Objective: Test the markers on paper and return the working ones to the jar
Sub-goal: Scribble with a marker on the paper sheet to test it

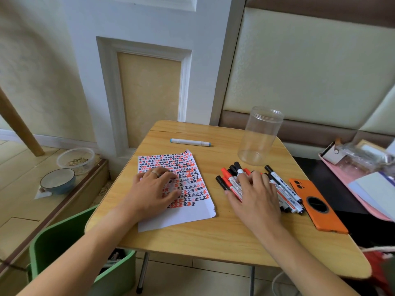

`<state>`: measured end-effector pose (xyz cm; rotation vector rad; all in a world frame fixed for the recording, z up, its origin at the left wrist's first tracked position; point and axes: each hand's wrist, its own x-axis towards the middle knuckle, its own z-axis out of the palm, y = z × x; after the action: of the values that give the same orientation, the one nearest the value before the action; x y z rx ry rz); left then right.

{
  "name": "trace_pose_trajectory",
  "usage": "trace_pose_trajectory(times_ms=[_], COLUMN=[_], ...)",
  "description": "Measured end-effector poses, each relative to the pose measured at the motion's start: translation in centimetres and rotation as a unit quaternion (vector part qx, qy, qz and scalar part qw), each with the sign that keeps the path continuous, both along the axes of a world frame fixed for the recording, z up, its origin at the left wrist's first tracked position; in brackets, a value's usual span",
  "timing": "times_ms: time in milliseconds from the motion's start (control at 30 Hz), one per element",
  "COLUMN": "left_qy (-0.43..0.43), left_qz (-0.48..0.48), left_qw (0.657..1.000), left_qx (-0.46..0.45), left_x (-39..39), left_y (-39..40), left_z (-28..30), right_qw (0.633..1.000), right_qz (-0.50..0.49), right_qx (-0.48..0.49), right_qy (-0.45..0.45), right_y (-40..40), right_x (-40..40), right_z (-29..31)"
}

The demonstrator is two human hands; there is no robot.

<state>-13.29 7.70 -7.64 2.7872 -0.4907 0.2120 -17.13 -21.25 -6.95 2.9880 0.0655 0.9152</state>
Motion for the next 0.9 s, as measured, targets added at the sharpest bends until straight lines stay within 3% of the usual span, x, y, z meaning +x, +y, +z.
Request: trace_pose_trajectory(times_ms=[433, 900], left_qy=[-0.003, -0.021], left_qz=[-0.016, 0.007], left_qw=[1.000, 0.999], left_qx=[-0.012, -0.050], left_x=[0.1, 1.2], left_y=[-0.4, 0.2], left_z=[-0.3, 0.4], right_qw=[1.000, 0.999], right_qz=[-0.006, -0.039], right_qx=[-0.021, -0.025], right_qy=[-0.020, 0.026], right_y=[1.0, 1.7], right_x=[-0.2, -0.2], right_z=[0.2, 0.8])
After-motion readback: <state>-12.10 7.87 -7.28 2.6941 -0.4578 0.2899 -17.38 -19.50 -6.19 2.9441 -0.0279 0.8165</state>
